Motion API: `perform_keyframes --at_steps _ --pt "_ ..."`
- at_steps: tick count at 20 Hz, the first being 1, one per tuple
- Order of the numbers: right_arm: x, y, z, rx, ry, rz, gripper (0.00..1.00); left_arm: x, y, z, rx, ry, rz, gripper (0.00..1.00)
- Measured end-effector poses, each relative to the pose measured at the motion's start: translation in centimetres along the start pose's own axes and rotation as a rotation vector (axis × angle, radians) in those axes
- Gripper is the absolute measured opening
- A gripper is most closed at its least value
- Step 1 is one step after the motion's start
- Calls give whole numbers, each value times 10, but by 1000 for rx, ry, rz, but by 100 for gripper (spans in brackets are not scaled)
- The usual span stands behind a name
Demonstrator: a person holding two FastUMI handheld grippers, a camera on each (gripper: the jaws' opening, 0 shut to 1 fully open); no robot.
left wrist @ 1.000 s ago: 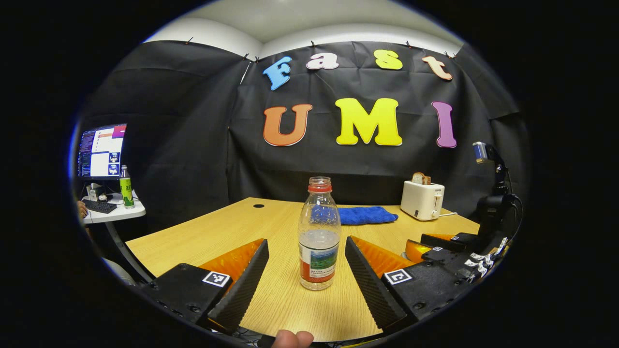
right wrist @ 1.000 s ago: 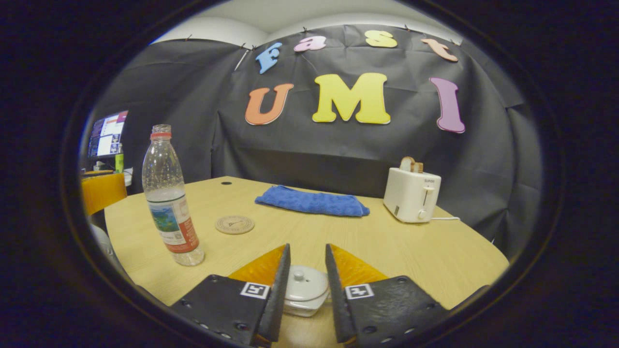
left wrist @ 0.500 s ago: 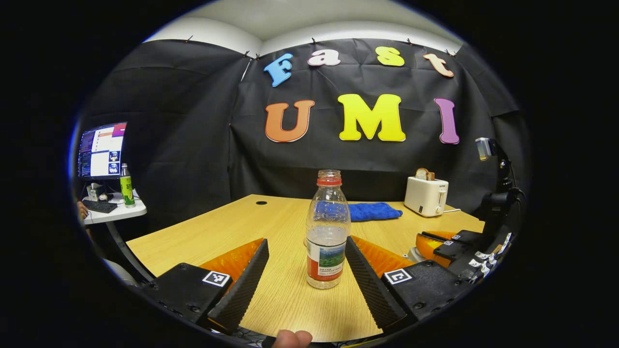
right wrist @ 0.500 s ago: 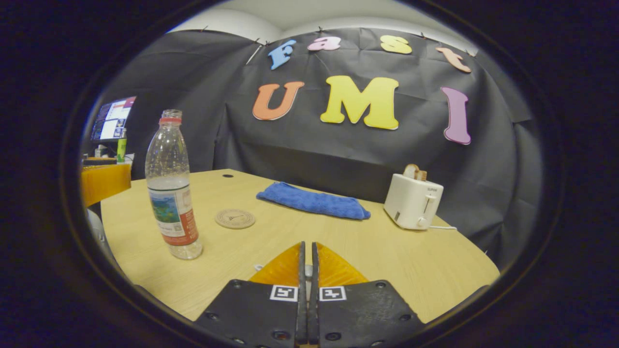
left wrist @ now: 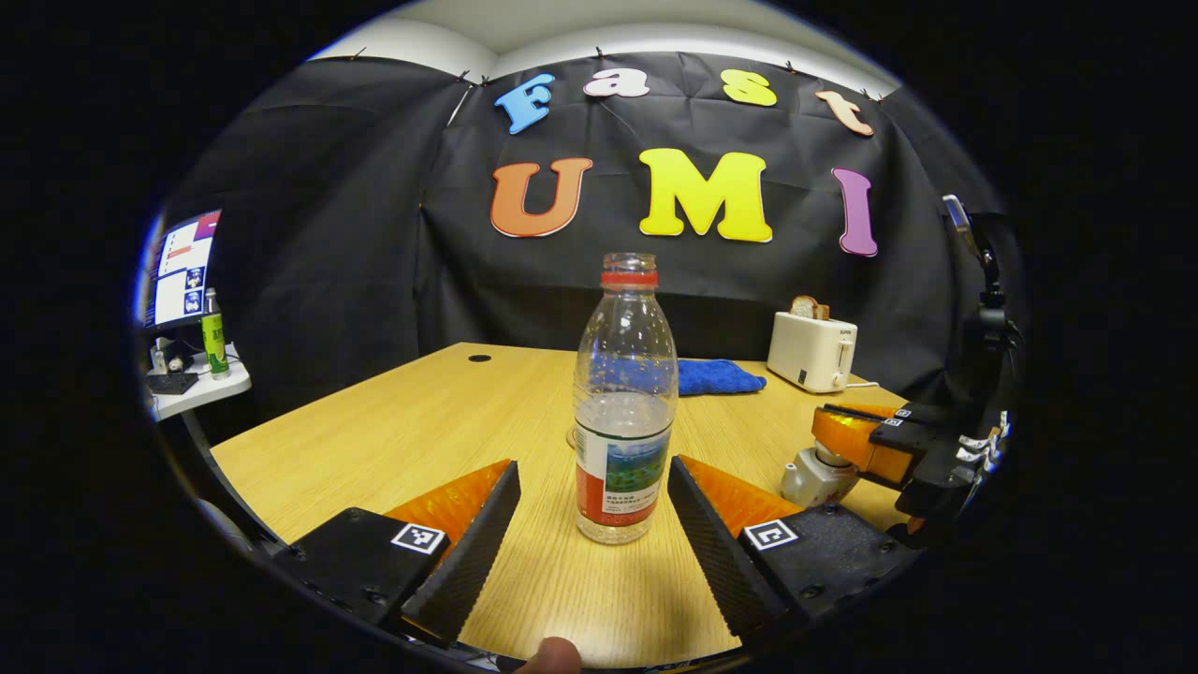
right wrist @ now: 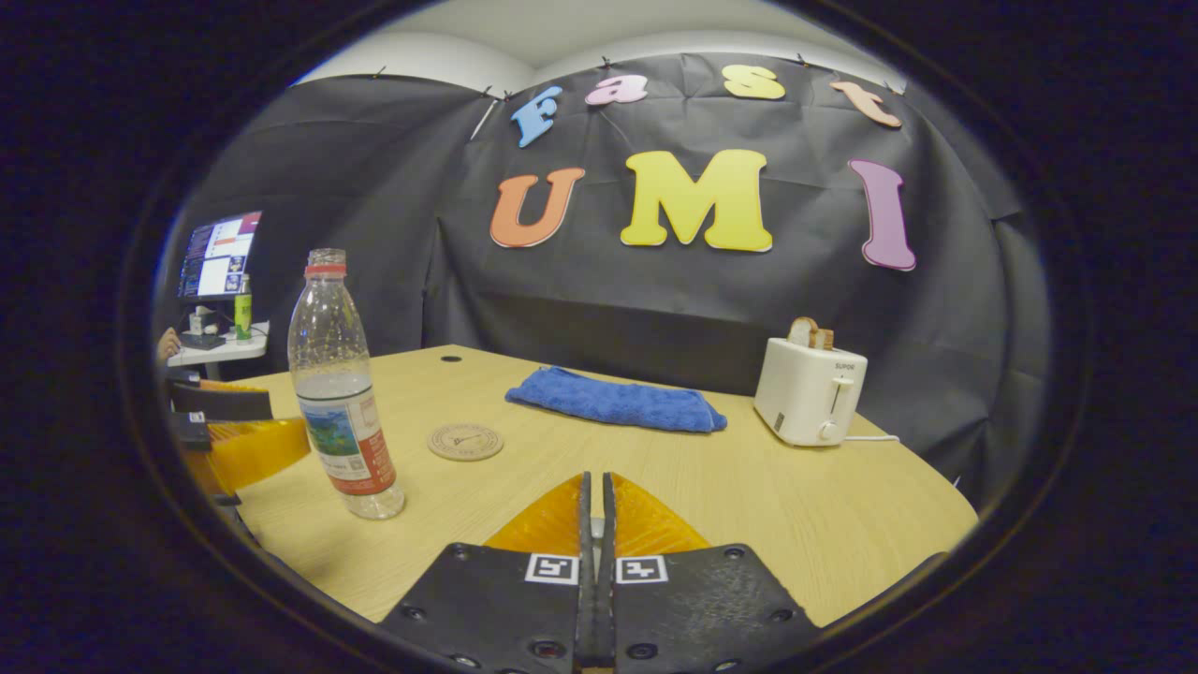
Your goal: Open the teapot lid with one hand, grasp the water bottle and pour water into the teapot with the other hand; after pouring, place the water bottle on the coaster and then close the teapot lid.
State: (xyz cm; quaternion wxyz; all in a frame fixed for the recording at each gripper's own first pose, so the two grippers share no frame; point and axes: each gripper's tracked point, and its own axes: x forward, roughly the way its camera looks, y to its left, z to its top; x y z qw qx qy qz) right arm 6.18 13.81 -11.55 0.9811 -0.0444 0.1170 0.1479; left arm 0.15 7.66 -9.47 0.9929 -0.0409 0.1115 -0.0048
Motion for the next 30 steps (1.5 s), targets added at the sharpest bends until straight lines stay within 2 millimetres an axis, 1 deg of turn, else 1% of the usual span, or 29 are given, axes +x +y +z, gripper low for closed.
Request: perform_keyframes --at_steps 1,5,10,15,17,19,20,24,27,30 --pt "-1 -1 5 -2 -7 1 0 3 -1 -2 4 5 -7 100" --pt "-5 -6 13 15 -10 18 0 20 -4 -13 12 34 -24 100" --pt "-23 -18 17 0 -10 7 0 36 -2 -16 10 47 -13 100" --pt "-35 -25 19 23 -5 2 0 41 -4 -15 14 62 -25 99" --pt "-39 -31 20 28 -8 -7 0 40 -2 -11 33 53 -16 94" --pt "-40 -35 16 44 1 -8 0 41 -2 -6 66 35 -11 87" --pt "-42 -37 14 50 5 -9 0 40 -4 -4 82 36 -11 79" --pt "-47 -47 13 65 7 -17 0 37 -3 11 206 21 1 76" --pt "-50 -53 12 71 8 -21 0 32 -2 21 369 5 8 75" --pt "-54 -58 8 76 15 -20 0 29 7 24 546 20 46 75"
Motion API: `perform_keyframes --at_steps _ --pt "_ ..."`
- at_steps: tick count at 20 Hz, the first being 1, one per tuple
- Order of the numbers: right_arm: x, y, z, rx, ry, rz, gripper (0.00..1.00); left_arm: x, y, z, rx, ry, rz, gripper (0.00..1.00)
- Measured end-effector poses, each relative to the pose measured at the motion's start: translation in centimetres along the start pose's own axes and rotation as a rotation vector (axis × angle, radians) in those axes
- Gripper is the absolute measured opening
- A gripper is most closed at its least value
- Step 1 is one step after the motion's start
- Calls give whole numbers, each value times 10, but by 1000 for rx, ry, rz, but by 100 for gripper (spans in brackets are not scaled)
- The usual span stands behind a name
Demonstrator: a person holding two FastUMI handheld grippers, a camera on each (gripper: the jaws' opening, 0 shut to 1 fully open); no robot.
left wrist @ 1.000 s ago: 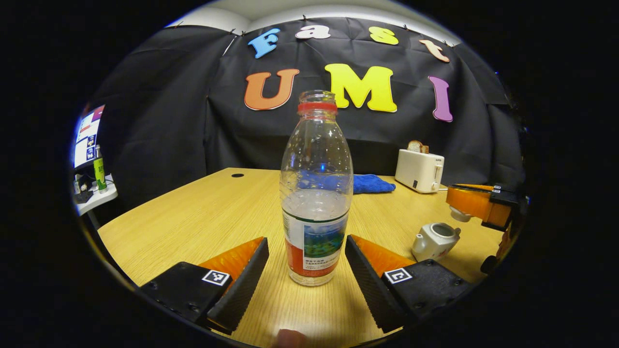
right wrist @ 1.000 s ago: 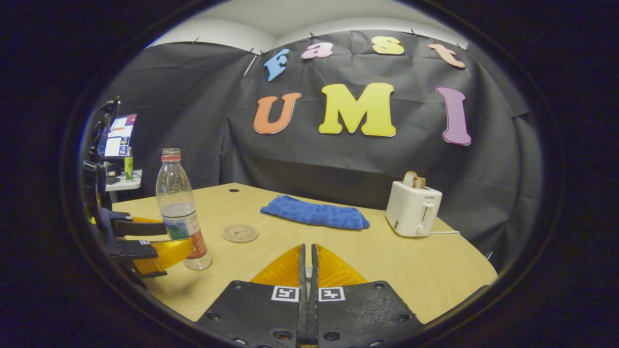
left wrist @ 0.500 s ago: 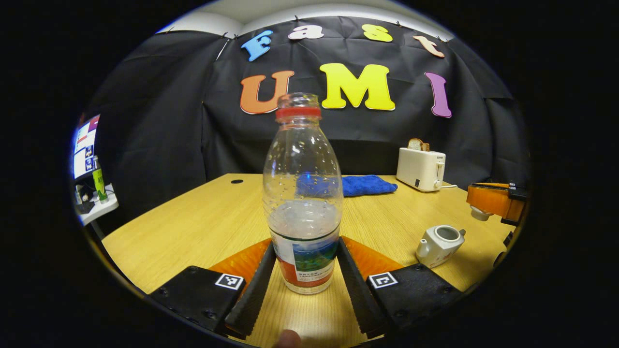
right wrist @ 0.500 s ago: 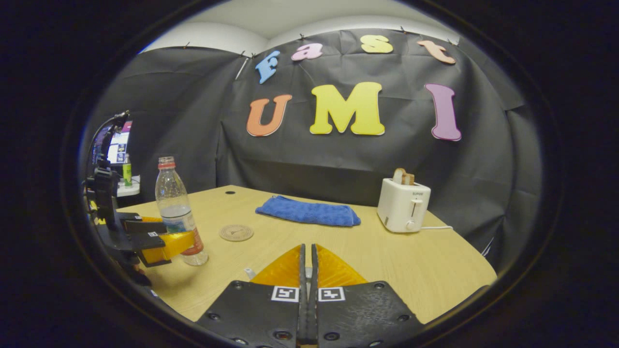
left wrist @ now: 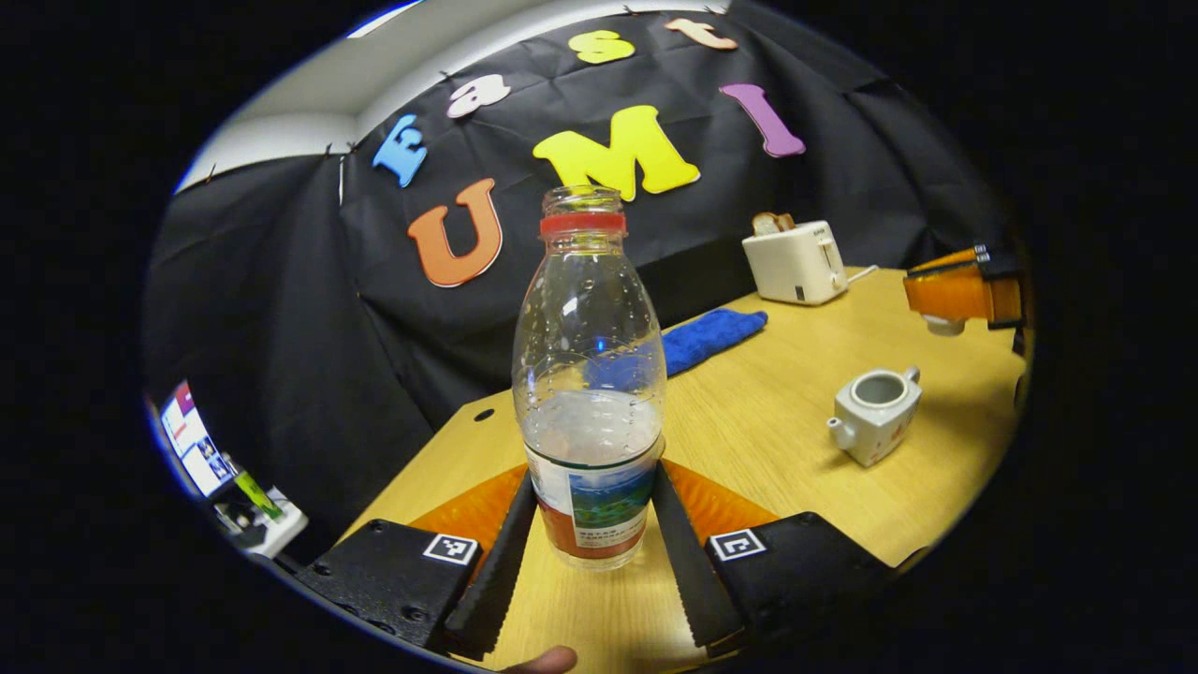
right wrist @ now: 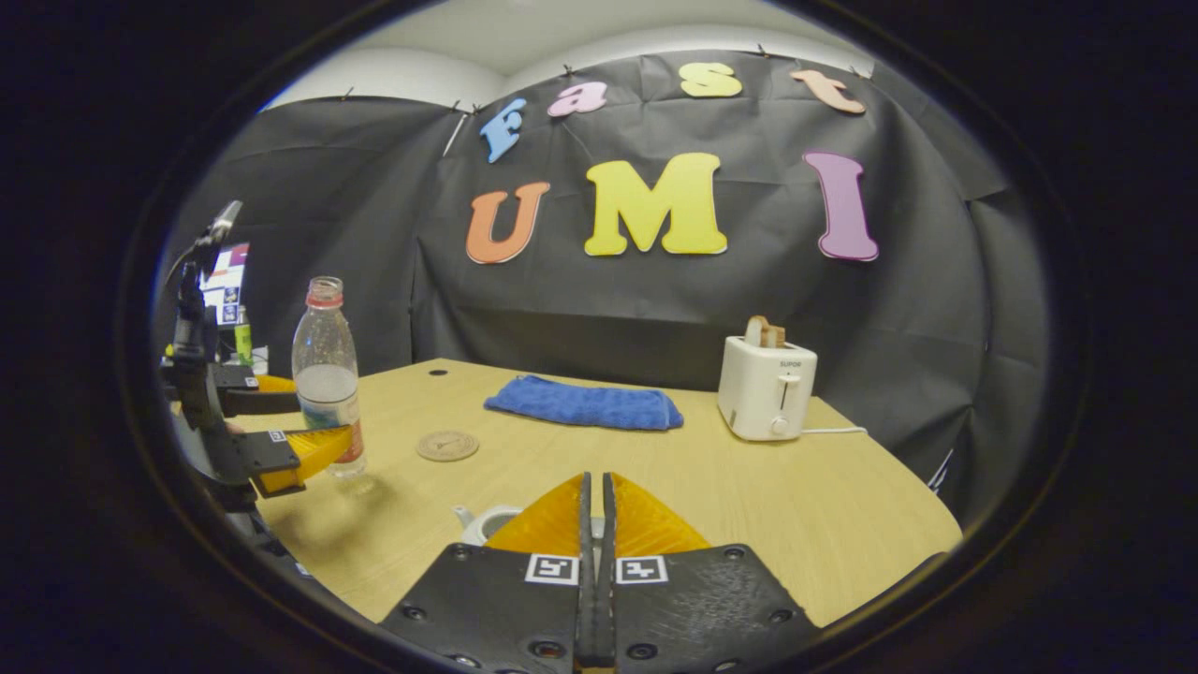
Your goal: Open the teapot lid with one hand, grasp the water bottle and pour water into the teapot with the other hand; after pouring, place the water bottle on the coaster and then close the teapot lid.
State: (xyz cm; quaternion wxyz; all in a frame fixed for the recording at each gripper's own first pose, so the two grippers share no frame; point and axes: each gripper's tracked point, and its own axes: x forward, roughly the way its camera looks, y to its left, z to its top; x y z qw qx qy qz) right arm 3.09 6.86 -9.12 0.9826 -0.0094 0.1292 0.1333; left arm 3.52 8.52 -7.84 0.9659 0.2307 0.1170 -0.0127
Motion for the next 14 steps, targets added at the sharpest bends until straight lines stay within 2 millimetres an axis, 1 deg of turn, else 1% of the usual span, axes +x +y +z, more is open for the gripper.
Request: perform_keyframes --at_steps 4,7,11,12,14 --pt "-7 -9 -2 -4 -4 -9 0 -1 18 -1 213 18 74 74" --pt "-11 -16 -6 5 1 -13 0 -3 19 0 316 28 96 74" --pt "-15 -23 -10 4 8 -14 0 -6 19 18 538 7 135 73" --pt "-16 -25 -11 5 9 -13 0 -4 15 24 611 -3 136 73" --pt "-18 -28 -12 6 10 -15 0 -2 14 31 713 -12 147 73"
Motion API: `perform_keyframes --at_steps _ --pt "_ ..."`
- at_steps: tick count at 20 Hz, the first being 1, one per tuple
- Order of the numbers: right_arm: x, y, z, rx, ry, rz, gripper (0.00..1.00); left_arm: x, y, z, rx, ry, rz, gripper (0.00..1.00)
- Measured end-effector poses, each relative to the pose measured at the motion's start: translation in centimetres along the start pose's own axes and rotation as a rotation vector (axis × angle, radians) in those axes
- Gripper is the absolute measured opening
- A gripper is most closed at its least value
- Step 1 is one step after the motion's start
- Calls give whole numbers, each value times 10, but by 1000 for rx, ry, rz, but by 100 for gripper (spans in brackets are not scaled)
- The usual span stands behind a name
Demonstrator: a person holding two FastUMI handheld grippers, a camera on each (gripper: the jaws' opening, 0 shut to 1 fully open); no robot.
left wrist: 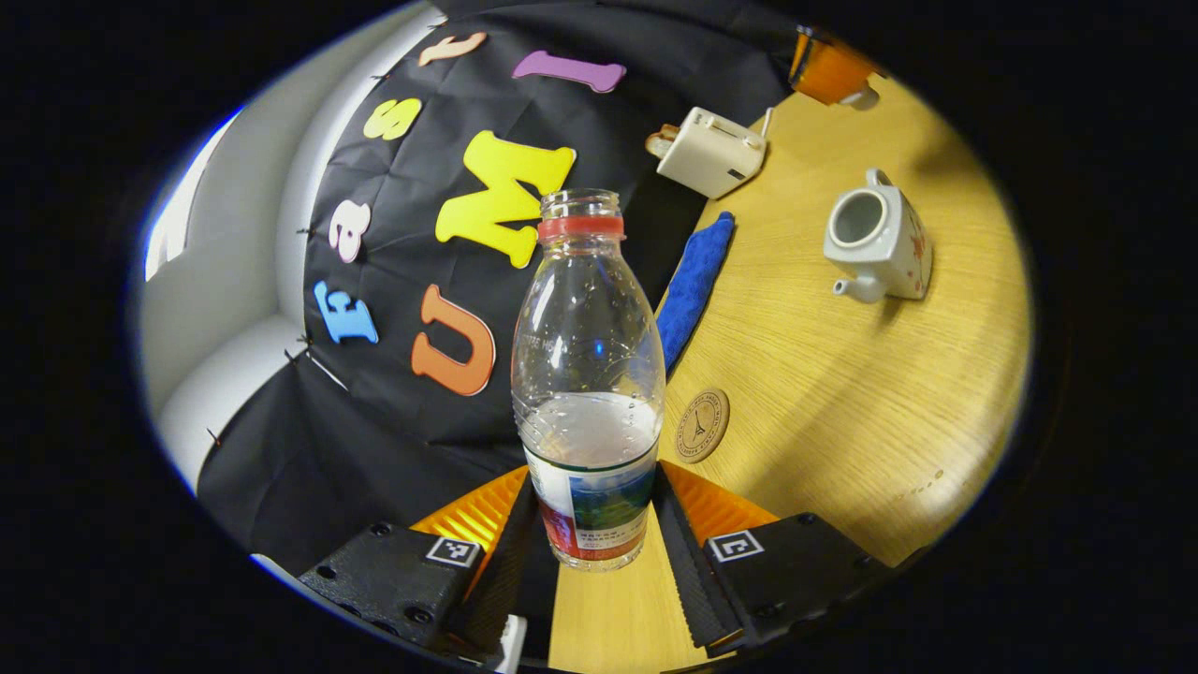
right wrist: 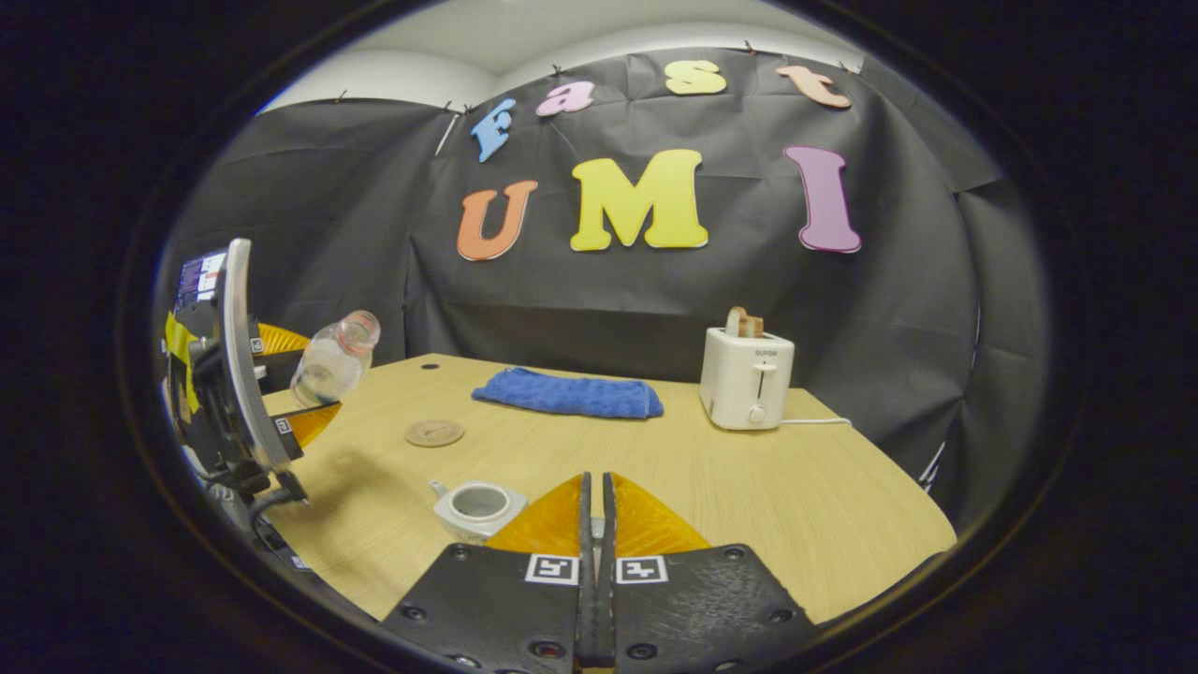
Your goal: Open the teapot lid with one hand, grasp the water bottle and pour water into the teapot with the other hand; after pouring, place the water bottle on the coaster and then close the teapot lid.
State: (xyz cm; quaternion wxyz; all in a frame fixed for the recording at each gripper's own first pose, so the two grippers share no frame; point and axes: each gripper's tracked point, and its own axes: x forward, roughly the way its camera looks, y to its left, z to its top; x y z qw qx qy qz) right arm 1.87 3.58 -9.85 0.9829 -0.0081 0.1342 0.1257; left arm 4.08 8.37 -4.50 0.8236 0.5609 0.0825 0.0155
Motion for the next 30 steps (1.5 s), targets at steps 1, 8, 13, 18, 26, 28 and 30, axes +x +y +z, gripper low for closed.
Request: perform_keyframes --at_steps 1,8,13,18,26,28,30 --pt "-1 -3 1 -1 -1 -3 0 0 0 3 41 -9 3 73" --pt "-6 -17 -6 8 3 -12 0 1 -20 18 262 -50 -10 73" --pt "-7 -22 -8 13 7 -9 0 2 -25 31 387 -72 -2 73" --pt "-6 -26 -10 11 5 -11 0 6 -26 39 480 -78 -12 73" --pt "-8 -35 -13 19 8 -22 0 13 -28 49 600 -96 -22 73" --pt "-7 -37 -14 20 6 -22 0 14 -27 49 632 -84 -18 73" --pt "-5 -36 -16 22 17 -17 0 13 -26 50 663 -84 -11 73"
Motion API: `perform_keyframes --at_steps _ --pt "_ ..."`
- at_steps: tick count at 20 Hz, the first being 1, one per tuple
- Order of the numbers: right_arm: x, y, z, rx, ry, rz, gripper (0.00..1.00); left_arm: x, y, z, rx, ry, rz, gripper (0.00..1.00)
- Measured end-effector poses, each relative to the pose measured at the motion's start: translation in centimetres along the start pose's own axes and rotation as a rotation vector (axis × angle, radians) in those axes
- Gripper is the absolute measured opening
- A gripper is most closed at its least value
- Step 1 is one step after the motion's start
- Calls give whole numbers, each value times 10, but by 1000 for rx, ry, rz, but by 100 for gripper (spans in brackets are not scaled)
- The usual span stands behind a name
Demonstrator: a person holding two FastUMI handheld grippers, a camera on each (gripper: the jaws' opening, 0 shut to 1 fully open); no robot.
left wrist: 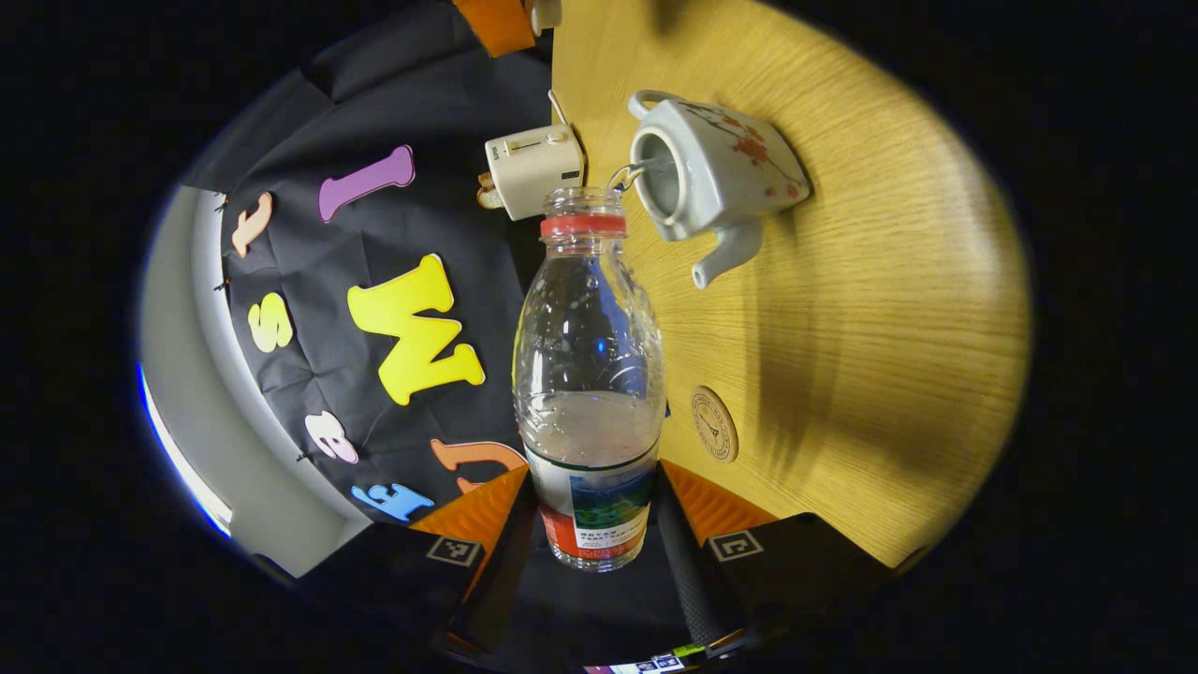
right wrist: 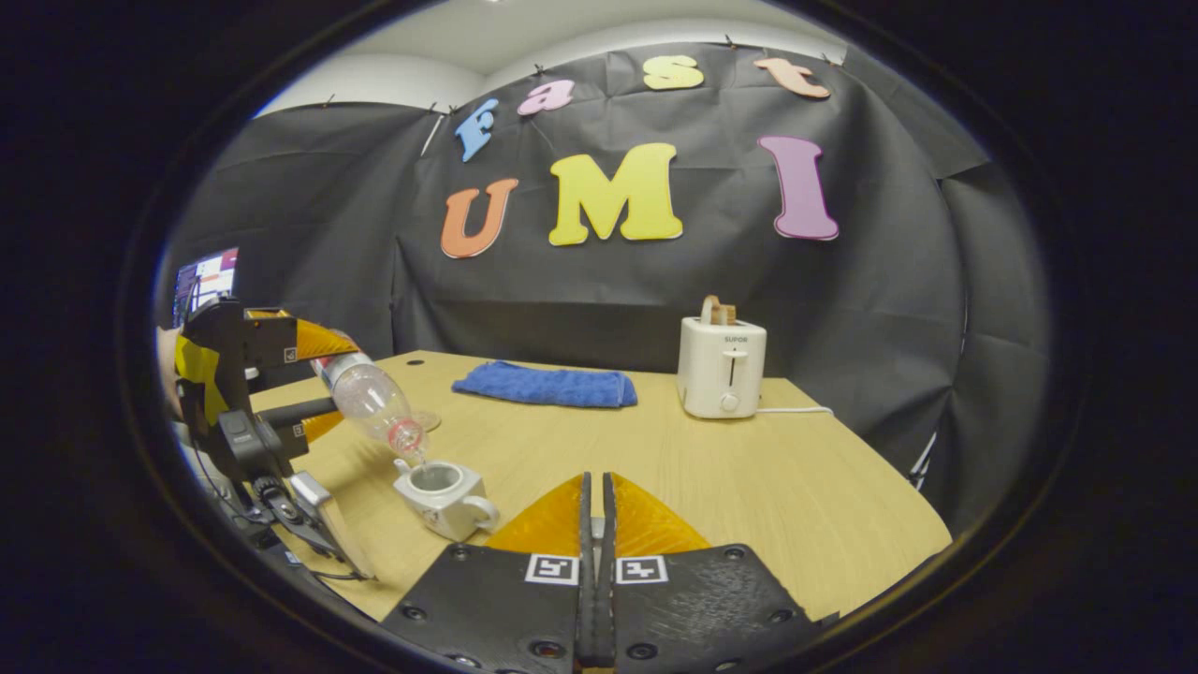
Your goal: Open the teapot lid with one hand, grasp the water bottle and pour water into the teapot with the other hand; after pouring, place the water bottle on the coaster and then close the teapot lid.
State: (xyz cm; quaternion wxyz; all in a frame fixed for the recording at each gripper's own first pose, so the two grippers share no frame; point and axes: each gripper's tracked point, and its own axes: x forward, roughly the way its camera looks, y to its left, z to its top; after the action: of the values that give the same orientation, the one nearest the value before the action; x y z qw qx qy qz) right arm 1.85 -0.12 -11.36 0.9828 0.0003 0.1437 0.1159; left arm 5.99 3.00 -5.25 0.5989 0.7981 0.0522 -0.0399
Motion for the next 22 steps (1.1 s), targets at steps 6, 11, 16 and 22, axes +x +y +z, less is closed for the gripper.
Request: perform_keyframes --at_steps 6,11,16,22 --pt "0 3 0 6 -1 14 0 -1 11 -1 86 2 18 73" --pt "-1 1 -1 10 3 16 0 -1 14 0 130 9 13 73" --pt "-2 0 0 14 -2 15 0 1 18 -1 163 18 9 73" --pt "-3 -1 -1 20 2 16 0 -3 23 4 214 25 14 73"
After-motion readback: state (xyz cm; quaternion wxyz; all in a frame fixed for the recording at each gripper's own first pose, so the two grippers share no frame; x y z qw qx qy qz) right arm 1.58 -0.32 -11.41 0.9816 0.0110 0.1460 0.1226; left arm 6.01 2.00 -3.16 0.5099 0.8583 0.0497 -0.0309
